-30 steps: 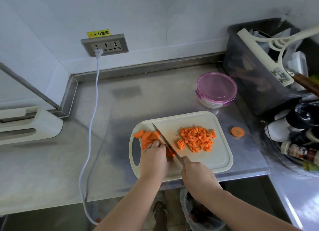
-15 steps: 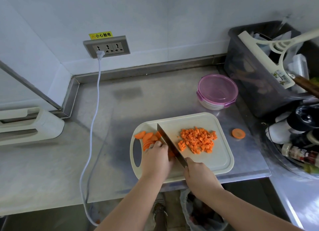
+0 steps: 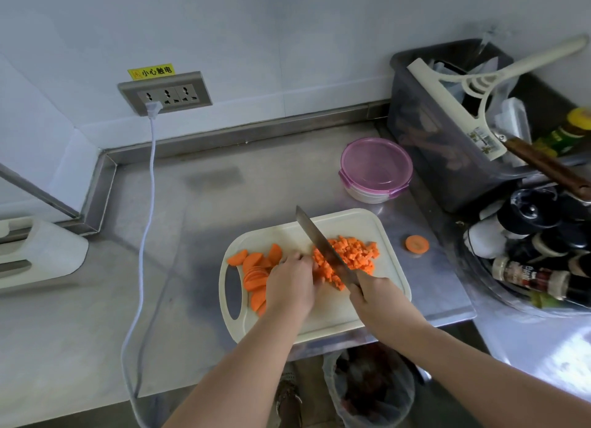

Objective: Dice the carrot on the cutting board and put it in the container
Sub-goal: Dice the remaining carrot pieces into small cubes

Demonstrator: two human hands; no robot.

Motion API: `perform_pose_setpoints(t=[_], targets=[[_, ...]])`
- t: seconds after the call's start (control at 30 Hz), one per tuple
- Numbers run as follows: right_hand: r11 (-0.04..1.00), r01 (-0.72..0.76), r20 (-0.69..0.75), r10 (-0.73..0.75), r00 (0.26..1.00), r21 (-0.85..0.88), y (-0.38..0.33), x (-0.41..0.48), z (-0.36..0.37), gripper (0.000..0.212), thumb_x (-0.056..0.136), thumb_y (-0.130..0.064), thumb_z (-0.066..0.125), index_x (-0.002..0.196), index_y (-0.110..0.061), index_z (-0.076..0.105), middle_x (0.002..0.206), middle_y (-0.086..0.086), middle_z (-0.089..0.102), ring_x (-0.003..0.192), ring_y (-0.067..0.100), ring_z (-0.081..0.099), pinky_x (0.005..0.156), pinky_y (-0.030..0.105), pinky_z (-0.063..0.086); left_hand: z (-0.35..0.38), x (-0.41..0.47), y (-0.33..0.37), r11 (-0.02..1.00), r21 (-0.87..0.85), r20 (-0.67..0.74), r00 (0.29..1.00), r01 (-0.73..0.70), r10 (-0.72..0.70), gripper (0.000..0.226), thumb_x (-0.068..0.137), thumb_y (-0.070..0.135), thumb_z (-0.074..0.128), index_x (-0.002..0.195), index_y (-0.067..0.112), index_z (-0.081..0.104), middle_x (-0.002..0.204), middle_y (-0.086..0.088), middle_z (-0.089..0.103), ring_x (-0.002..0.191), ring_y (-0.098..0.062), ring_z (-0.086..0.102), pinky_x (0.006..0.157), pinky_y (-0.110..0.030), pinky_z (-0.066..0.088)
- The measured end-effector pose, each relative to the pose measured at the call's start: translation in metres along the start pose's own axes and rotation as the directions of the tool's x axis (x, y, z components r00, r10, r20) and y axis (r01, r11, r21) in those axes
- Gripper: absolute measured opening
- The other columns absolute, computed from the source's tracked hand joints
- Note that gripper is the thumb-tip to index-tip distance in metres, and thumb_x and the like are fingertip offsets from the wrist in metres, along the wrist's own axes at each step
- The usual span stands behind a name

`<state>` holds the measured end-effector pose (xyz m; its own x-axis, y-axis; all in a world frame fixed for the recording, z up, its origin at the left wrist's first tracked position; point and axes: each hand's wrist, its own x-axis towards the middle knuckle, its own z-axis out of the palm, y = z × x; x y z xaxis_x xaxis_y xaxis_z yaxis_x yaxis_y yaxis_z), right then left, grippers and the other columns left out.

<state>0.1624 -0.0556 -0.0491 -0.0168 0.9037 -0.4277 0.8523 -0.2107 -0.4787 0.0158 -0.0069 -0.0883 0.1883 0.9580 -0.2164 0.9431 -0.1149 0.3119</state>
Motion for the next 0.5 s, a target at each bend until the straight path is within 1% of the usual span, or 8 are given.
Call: perform_pose_setpoints(t=[0.07,0.13,0.23,0.3,0.4,0.5], targets=[[1.0,0.0,-0.016,0.0,1.0,0.008,0.003,0.0,-0.006,0.022,0.101,-0.024,0.035,0.08,-0.021,0.038,0.064,-0.003,0.044,0.055,0.013,0.039,0.047,0.026,0.028,0.001,0.001,0.001,0.999,-0.038,0.017,1.0,0.002,-0.002,0.028,0.091,0.036,0.057,0.114,0.022,0.061,0.115,0.002,0.055,0.108,-0.021,0.056,0.083,-0.033,0.046],[1.0,0.0,-0.027,0.0,1.0,0.003,0.005,0.001,-0.01,0.02,0.101,-0.025,0.035,0.082,-0.021,0.038,0.063,-0.003,0.043,0.054,0.012,0.037,0.047,0.025,0.027,0.002,0.0,-0.002,0.999,-0.051,0.022,1.0,-0.007,0.008,0.03,0.09,0.039,0.057,0.115,0.023,0.061,0.117,0.004,0.055,0.108,-0.019,0.057,0.083,-0.032,0.047],[1.0,0.01,-0.024,-0.01,1.0,-0.003,0.006,0.0,-0.011,0.019,0.101,-0.024,0.035,0.083,-0.02,0.04,0.063,-0.002,0.044,0.053,0.012,0.037,0.048,0.025,0.028,0.002,-0.004,-0.008,0.998,-0.068,0.003,1.0,-0.016,0.017,0.036,0.088,0.043,0.058,0.119,0.025,0.059,0.122,0.008,0.053,0.109,-0.015,0.056,0.085,-0.03,0.048],[1.0,0.014,-0.018,-0.013,1.0,0.017,0.006,-0.002,-0.009,0.021,0.101,-0.024,0.035,0.081,-0.021,0.04,0.063,-0.001,0.045,0.053,0.013,0.039,0.049,0.026,0.028,0.002,-0.004,-0.007,0.997,-0.066,-0.008,1.0,-0.026,0.025,0.039,0.087,0.045,0.058,0.121,0.026,0.058,0.122,0.008,0.052,0.109,-0.015,0.056,0.085,-0.029,0.046],[0.999,0.022,-0.013,-0.022,1.0,0.039,0.005,-0.003,-0.006,0.019,0.102,-0.025,0.034,0.085,-0.019,0.043,0.063,-0.001,0.045,0.054,0.015,0.04,0.051,0.027,0.031,0.002,-0.003,0.001,0.999,-0.04,-0.017,1.0,-0.023,0.023,0.034,0.088,0.043,0.057,0.118,0.026,0.059,0.119,0.006,0.053,0.106,-0.018,0.058,0.083,-0.03,0.044],[0.999,0.021,-0.017,-0.021,1.0,0.036,0.006,-0.002,-0.005,0.021,0.102,-0.028,0.035,0.085,-0.02,0.043,0.062,-0.002,0.046,0.054,0.015,0.041,0.053,0.029,0.034,0.004,-0.001,0.007,0.999,-0.027,-0.035,0.999,-0.018,0.018,0.03,0.088,0.039,0.057,0.113,0.025,0.061,0.114,0.004,0.056,0.1,-0.02,0.06,0.079,-0.031,0.045]])
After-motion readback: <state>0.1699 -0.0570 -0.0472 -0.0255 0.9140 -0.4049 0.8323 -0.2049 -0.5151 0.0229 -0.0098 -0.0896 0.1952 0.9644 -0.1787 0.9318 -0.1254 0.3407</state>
